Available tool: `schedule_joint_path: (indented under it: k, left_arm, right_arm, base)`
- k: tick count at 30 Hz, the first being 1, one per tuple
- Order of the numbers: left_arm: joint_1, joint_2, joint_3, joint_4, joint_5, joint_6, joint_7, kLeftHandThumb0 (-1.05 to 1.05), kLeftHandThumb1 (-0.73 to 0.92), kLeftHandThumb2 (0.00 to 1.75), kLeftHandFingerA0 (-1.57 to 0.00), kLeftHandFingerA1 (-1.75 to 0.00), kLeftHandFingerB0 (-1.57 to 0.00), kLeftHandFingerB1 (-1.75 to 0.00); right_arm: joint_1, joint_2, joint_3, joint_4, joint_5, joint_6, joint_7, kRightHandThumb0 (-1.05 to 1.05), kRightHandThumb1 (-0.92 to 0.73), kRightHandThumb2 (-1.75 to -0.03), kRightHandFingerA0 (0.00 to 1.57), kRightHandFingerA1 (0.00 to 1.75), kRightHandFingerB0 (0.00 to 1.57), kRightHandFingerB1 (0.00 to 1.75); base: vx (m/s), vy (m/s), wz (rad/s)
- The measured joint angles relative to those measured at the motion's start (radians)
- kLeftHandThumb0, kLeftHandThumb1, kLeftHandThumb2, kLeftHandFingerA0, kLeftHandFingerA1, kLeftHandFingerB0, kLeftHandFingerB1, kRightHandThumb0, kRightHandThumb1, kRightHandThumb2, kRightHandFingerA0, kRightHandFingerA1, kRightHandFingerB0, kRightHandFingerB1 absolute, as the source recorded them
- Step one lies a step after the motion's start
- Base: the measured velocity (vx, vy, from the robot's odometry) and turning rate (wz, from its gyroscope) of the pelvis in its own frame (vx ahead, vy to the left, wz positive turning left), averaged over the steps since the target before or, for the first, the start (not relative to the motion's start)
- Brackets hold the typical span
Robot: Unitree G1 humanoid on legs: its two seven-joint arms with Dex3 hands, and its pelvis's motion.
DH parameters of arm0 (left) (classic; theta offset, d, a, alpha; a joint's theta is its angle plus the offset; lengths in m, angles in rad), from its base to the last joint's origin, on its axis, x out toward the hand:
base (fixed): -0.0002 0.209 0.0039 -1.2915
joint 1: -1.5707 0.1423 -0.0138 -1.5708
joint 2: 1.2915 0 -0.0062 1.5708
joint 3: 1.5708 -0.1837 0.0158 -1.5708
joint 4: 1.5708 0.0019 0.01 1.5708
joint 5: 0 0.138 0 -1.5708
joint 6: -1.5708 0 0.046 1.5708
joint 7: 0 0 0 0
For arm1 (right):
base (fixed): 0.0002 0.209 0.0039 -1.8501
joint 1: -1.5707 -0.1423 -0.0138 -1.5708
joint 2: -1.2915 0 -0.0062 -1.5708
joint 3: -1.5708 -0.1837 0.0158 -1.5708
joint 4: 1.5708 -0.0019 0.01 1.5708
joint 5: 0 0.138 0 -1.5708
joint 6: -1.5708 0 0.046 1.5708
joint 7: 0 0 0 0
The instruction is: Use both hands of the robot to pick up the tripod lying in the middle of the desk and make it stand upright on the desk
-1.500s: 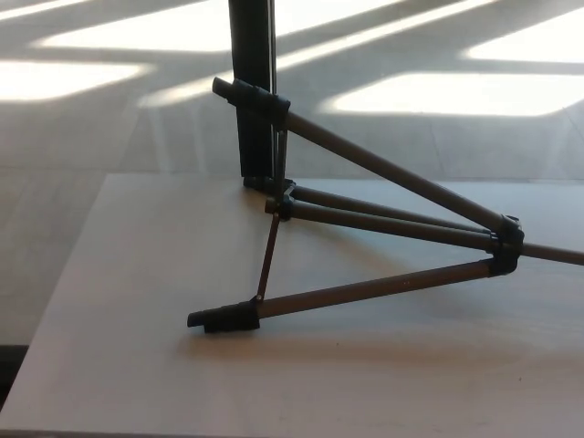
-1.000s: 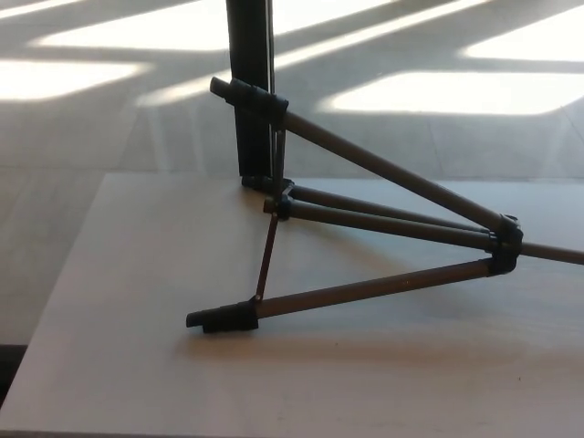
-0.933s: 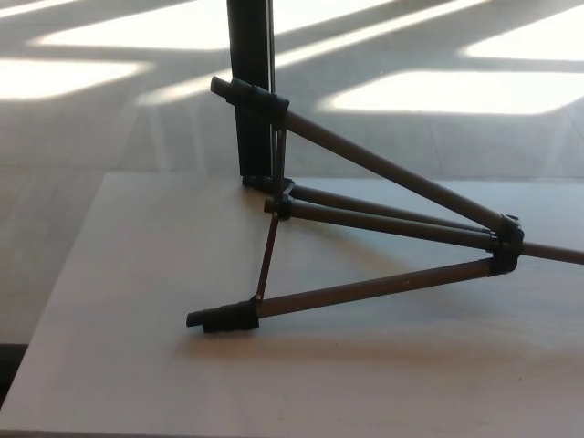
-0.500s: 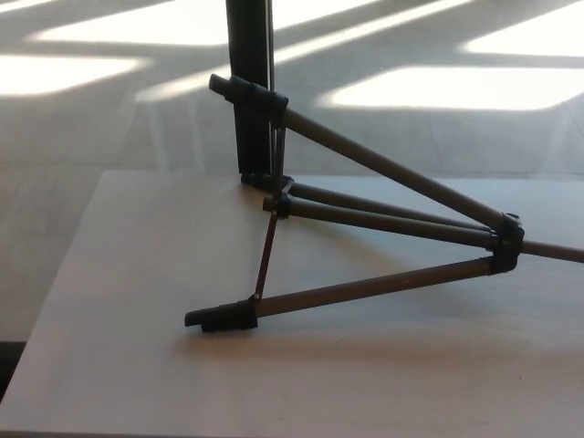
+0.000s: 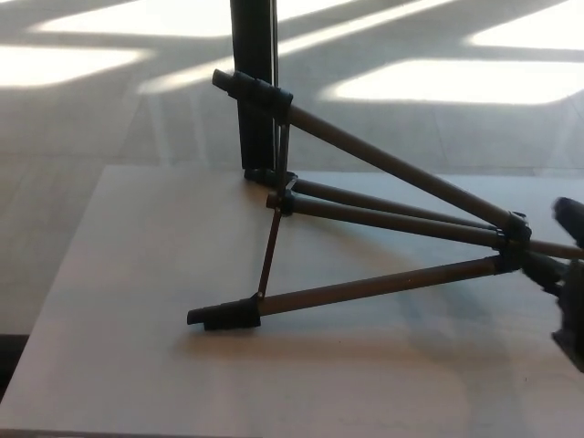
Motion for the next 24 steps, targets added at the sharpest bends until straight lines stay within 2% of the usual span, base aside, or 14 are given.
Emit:
schedule_joint_path:
  k: [1,2,3,6,11,12,13,18,19,20,21,22,23,24]
  left_arm:
    - [-0.04,0.0,-0.039,-0.033,0.009,0.011,0.001,-0.75,0.75,0.63,-0.34,-0.59,-0.35,-0.41]
    - [-0.075,0.0,-0.072,-0.059,0.017,0.021,0.002,-0.73,0.74,0.63,-0.33,-0.6,-0.36,-0.42]
    - [-0.109,0.001,-0.103,-0.081,0.025,0.031,0.002,-0.76,0.73,0.63,-0.31,-0.6,-0.35,-0.41]
    - [-0.226,0.004,-0.209,-0.139,0.063,0.068,0.004,-0.74,0.73,0.62,-0.28,-0.61,-0.34,-0.43]
    - [-0.368,0.015,-0.335,-0.155,0.129,0.096,0.004,-0.66,0.72,0.62,-0.29,-0.59,-0.32,-0.46]
    - [-0.391,0.015,-0.357,-0.151,0.142,0.097,0.004,-0.69,0.72,0.61,-0.29,-0.59,-0.34,-0.45]
    - [-0.416,0.014,-0.381,-0.142,0.155,0.097,0.004,-0.71,0.73,0.62,-0.28,-0.58,-0.34,-0.44]
    - [-0.485,0.011,-0.497,-0.109,0.221,0.096,0.004,-0.77,0.76,0.63,-0.27,-0.62,-0.34,-0.44]
    - [-0.494,0.011,-0.517,-0.103,0.234,0.096,0.004,-0.84,0.62,1.05,-0.21,-0.62,-0.27,-0.55]
    - [-0.501,0.011,-0.539,-0.099,0.249,0.096,0.004,-0.84,0.62,1.05,-0.21,-0.62,-0.27,-0.55]
    - [-0.506,0.011,-0.555,-0.096,0.259,0.096,0.004,-0.82,0.77,0.63,-0.21,-0.62,-0.29,-0.45]
    - [-0.512,0.011,-0.575,-0.092,0.272,0.096,0.004,-0.85,0.79,0.64,-0.13,-0.59,-0.2,-0.42]
    - [-0.516,0.012,-0.596,-0.089,0.289,0.096,0.004,-0.84,0.73,0.63,-0.13,-0.56,-0.19,-0.4]
    - [-0.517,0.012,-0.604,-0.088,0.294,0.096,0.003,-0.92,0.57,0.97,-0.02,-0.41,-0.1,-0.4]
  right_arm:
    - [-0.004,0.006,0.041,-0.026,0.0,0.01,0.0,-0.84,-0.85,-0.65,0.3,0.93,0.29,0.6]
    - [-0.008,0.009,0.073,-0.043,-0.001,0.019,0.0,-0.83,-0.61,-1.03,0.37,0.84,0.32,0.64]
    - [-0.013,0.01,0.099,-0.052,-0.001,0.027,0.001,-0.84,-0.81,-0.64,0.31,0.99,0.32,0.62]
    - [-0.023,0.014,0.166,-0.051,-0.001,0.061,0.001,-0.81,-0.82,-0.65,0.29,1.03,0.3,0.66]
    - [-0.023,0.014,0.215,-0.011,-0.003,0.092,0.004,-0.77,-0.83,-0.65,0.29,0.96,0.34,0.62]
    - [-0.023,0.014,0.221,-0.002,-0.005,0.097,0.004,-0.78,-0.85,-0.66,0.24,1.0,0.31,0.61]
    - [-0.021,0.014,0.227,0.009,-0.006,0.101,0.004,-0.78,-0.85,-0.65,0.29,0.97,0.34,0.61]
    - [-0.009,0.019,0.244,0.059,-0.015,0.103,0.002,-0.8,-0.86,-0.66,0.29,1.0,0.33,0.62]
    - [-0.005,0.019,0.247,0.064,-0.016,0.103,0.002,-0.78,-0.87,-0.66,0.3,1.01,0.34,0.65]
    - [-0.001,0.02,0.251,0.067,-0.017,0.104,0.001,-0.78,-0.87,-0.66,0.3,1.01,0.34,0.65]
    - [0.001,0.02,0.253,0.068,-0.017,0.104,0.001,-0.8,-0.86,-0.66,0.31,1.04,0.35,0.67]
    - [0.004,0.02,0.257,0.069,-0.018,0.104,0.001,-0.8,-0.86,-0.66,0.32,1.01,0.35,0.65]
    - [0.007,0.021,0.26,0.069,-0.018,0.105,0.001,-0.79,-0.87,-0.66,0.32,1.01,0.34,0.64]
    - [0.008,0.021,0.261,0.069,-0.018,0.105,0.0,-0.8,-0.85,-0.65,0.37,1.01,0.38,0.63]
  base:
    - [0.0,0.0,0.0]
    - [0.0,0.0,0.0]
    - [0.0,0.0,0.0]
    - [0.0,0.0,0.0]
    - [0.0,0.0,0.0]
    - [0.0,0.0,0.0]
    - [0.0,0.0,0.0]
    - [0.0,0.0,0.0]
    - [0.0,0.0,0.0]
    - [0.0,0.0,0.0]
    - [0.0,0.0,0.0]
    - [0.0,0.0,0.0]
    - [0.0,0.0,0.0]
    - [0.0,0.0,0.0]
